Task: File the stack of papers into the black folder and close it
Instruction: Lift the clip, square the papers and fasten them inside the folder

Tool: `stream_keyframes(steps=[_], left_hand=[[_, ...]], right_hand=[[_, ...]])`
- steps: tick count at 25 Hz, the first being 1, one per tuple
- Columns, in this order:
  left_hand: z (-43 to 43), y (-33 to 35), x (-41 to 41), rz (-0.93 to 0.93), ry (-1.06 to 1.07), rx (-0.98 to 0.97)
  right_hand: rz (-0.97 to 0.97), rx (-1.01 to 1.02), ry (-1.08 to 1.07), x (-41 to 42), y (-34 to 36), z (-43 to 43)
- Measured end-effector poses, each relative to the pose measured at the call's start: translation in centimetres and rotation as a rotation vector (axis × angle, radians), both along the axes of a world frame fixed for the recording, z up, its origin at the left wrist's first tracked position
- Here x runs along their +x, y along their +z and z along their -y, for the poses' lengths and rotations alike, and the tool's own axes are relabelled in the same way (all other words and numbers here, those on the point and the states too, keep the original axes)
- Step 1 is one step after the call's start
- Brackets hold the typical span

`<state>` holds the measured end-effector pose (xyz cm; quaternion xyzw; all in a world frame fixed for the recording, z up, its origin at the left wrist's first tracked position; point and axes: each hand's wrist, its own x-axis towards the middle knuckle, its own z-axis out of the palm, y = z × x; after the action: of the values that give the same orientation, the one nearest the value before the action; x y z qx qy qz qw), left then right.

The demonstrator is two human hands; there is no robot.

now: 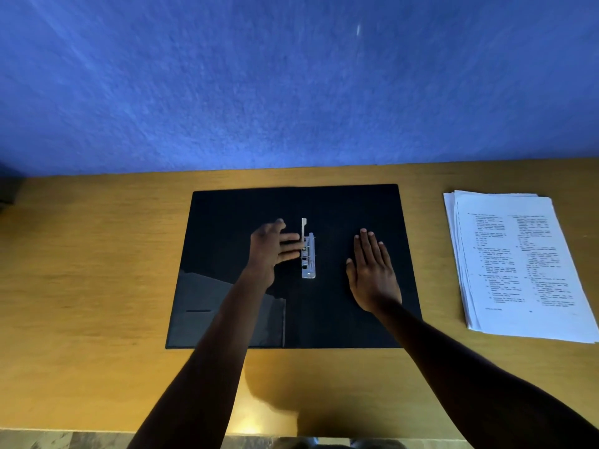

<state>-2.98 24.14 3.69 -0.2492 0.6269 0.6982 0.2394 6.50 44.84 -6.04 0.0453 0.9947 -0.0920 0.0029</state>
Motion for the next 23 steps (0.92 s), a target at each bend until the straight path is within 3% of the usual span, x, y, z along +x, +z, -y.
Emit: stream_keyframes(steps=[5, 9, 19, 23], left_hand=[[1.2, -0.1, 3.9, 0.025, -0.043, -0.063], [1.8, 0.3, 5.8, -0.025, -0.149, -0.082], [-5.3, -0.5, 8.6, -0.239, -0.468, -0.234], [-11.7, -1.0, 10.0, -0.295, -0.556, -0.308]], right_hand=[[0.087, 0.016, 0.015, -0.3, 0.9, 0.0], [0.05, -0.097, -0.022, -0.3, 3.2, -0.8], [-0.204, -0.188, -0.55, 8.7, 7.6, -12.6], [-0.187, -0.172, -0.724, 10.8, 8.0, -20.6]])
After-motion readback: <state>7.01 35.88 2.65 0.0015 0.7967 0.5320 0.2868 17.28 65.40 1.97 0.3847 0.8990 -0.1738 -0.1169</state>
